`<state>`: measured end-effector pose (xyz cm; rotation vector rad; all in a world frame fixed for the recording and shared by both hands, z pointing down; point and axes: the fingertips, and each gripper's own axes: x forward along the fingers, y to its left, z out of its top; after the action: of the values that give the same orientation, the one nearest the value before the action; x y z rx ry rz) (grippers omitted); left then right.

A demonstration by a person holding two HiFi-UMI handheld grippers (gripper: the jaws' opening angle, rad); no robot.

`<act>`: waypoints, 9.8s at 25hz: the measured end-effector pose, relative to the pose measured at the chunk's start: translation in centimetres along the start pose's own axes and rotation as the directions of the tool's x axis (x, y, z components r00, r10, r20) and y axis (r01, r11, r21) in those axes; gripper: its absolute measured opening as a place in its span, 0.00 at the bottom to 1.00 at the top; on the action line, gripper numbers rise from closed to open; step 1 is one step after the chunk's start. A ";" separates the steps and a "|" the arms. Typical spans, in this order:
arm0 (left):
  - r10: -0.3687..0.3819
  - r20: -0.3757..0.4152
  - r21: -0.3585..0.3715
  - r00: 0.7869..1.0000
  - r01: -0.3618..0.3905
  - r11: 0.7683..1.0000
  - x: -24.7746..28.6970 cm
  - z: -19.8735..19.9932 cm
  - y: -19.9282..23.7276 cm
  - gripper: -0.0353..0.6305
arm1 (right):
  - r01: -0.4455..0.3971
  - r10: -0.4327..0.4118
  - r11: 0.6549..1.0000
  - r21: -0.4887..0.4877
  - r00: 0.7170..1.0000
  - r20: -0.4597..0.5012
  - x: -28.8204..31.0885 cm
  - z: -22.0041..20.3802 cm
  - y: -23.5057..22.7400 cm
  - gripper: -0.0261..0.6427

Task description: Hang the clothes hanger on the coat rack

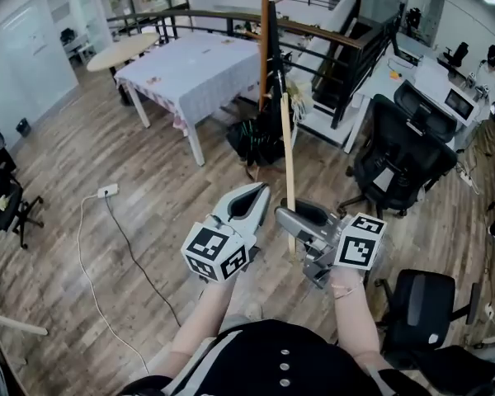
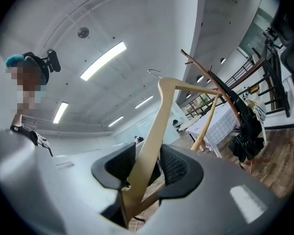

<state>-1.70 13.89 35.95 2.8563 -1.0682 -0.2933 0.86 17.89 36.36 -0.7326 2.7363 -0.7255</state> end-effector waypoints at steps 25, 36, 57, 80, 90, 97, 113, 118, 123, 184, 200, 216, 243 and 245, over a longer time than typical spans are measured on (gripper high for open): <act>-0.010 -0.038 -0.008 0.999 0.009 1.000 10.4 -1.7 14.9 0.06 | -0.016 0.017 0.997 0.075 1.000 -0.014 10.5 5.0 -14.7 0.28; 0.015 -0.024 0.037 1.000 -0.014 0.999 21.2 -0.3 21.8 0.06 | -0.081 0.081 0.996 0.044 0.997 0.005 14.5 13.3 -23.5 0.28; 0.074 0.012 0.039 0.997 -0.074 0.996 30.5 0.1 29.3 0.06 | -0.172 0.172 0.985 0.016 0.985 -0.022 18.1 20.3 -32.9 0.28; 0.071 0.037 0.055 0.997 -0.073 0.996 31.7 3.0 35.3 0.06 | -0.279 0.284 0.958 0.071 0.956 -0.071 23.1 22.0 -31.6 0.29; 0.067 0.062 0.104 0.996 -0.074 0.992 32.2 5.2 36.7 0.06 | -0.319 0.320 0.947 0.030 0.946 -0.046 25.7 24.9 -31.7 0.29; 0.083 0.104 0.164 0.991 -0.099 0.981 33.7 8.1 37.8 0.06 | -0.319 0.320 0.947 0.045 0.947 -0.008 27.5 27.9 -32.8 0.29; 0.087 0.146 0.255 0.985 -0.122 0.959 36.4 12.3 40.3 0.06 | -0.377 0.377 0.926 0.016 0.926 -0.006 30.7 34.0 -33.9 0.29; 0.071 0.136 0.284 0.988 -0.107 0.953 37.8 13.1 41.1 0.06 | -0.393 0.393 0.920 -0.004 0.920 0.001 31.8 36.3 -34.0 0.29; 0.060 0.139 0.301 0.988 -0.100 0.948 38.7 14.1 42.2 0.06 | -0.394 0.394 0.919 -0.031 0.919 0.013 32.9 38.6 -34.1 0.29; -0.039 0.118 0.214 0.992 0.013 0.977 43.9 13.8 45.0 0.06 | -0.254 0.269 0.962 -0.096 0.940 0.210 33.8 45.3 -40.5 0.32; -0.045 0.126 0.176 0.991 0.023 0.984 41.6 10.1 42.2 0.06 | 0.003 0.089 0.963 -0.269 0.939 0.331 29.6 41.8 -40.5 0.36; -0.087 0.104 0.105 0.991 0.076 0.992 41.0 6.7 36.9 0.06 | 0.146 -0.055 0.941 -0.305 0.956 0.289 25.3 34.1 -40.2 0.27; 0.038 0.007 0.145 0.999 -0.038 0.989 35.6 -0.5 34.0 0.06 | 0.330 -0.319 0.669 -0.666 0.937 0.144 22.2 23.4 -40.6 0.04; 0.040 -0.010 0.146 0.999 -0.038 0.989 35.5 -0.7 33.9 0.06 | 0.332 -0.322 0.674 -0.660 0.936 0.143 22.1 23.2 -40.6 0.04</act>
<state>2.97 -34.97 36.03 2.9550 -1.1894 -0.2021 6.18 -33.58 35.58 -1.3928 2.8637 0.2999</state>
